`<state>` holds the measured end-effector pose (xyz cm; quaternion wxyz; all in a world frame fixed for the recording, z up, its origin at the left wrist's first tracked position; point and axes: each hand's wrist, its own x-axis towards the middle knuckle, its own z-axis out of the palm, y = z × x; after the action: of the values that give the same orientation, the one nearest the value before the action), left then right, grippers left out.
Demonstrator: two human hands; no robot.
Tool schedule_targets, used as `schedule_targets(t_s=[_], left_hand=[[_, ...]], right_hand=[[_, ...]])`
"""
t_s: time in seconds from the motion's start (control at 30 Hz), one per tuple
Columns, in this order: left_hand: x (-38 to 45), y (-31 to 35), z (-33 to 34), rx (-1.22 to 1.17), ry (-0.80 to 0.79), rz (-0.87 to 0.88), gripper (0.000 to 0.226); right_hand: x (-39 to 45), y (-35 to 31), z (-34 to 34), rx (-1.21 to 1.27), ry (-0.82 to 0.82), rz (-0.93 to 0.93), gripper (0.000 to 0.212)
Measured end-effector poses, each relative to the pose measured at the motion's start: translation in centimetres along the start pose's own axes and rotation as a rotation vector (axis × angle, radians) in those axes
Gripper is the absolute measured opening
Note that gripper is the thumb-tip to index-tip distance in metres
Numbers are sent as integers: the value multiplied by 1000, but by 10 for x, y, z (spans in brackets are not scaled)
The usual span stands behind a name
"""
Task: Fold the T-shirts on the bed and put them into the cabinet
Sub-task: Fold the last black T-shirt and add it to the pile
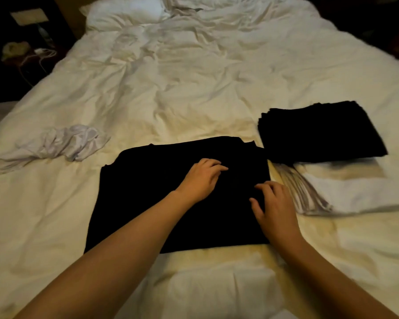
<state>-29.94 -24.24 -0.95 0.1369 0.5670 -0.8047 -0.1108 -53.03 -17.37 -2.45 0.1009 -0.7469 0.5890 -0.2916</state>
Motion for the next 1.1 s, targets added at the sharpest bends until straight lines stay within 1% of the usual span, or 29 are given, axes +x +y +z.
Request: schedule_targets(t_s=[0.1, 0.17, 0.23, 0.3, 0.4, 0.43, 0.5, 0.67, 0.73, 0.8, 0.83, 0.87, 0.97, 1.03, 1.1], left_hand=[[25, 16, 6, 52, -104, 88, 37], [44, 27, 8, 73, -153, 97, 40], [60, 36, 9, 76, -160, 103, 43], [73, 40, 10, 73, -135, 101, 46], [97, 40, 13, 68, -172, -15, 51], [103, 39, 14, 84, -182, -45, 52], [116, 38, 17, 122, -183, -81, 56], [144, 39, 15, 100, -83, -242, 61], [153, 41, 12, 78, -85, -308, 54], [157, 40, 9, -53, -112, -359, 46], [159, 40, 8, -126, -130, -369, 44], [160, 39, 7, -183, -149, -372, 42], [161, 38, 5, -269, -159, -365, 31], [163, 39, 4, -290, -119, -359, 23], [164, 40, 5, -271, -61, -360, 19]], right_hand=[[-35, 8, -17, 122, -4, 134, 37], [-56, 10, -28, 244, -43, 292, 44], [-71, 13, -33, 355, -62, 473, 49], [-80, 13, -35, 442, -43, 538, 39], [-83, 13, -38, 512, -11, 518, 13], [-83, 12, -39, 551, 1, 523, 11], [-83, 12, -41, 649, 34, 535, 16], [-83, 16, -43, 792, 149, 551, 14], [-82, 17, -41, 803, 122, 546, 17], [-82, 17, -39, 767, 13, 538, 31], [-83, 18, -37, 729, -20, 531, 34], [-83, 19, -35, 690, -22, 521, 31], [-84, 23, -33, 645, 45, 516, 16], [-85, 23, -35, 652, 117, 477, 12], [-83, 20, -40, 648, 210, 420, 1]])
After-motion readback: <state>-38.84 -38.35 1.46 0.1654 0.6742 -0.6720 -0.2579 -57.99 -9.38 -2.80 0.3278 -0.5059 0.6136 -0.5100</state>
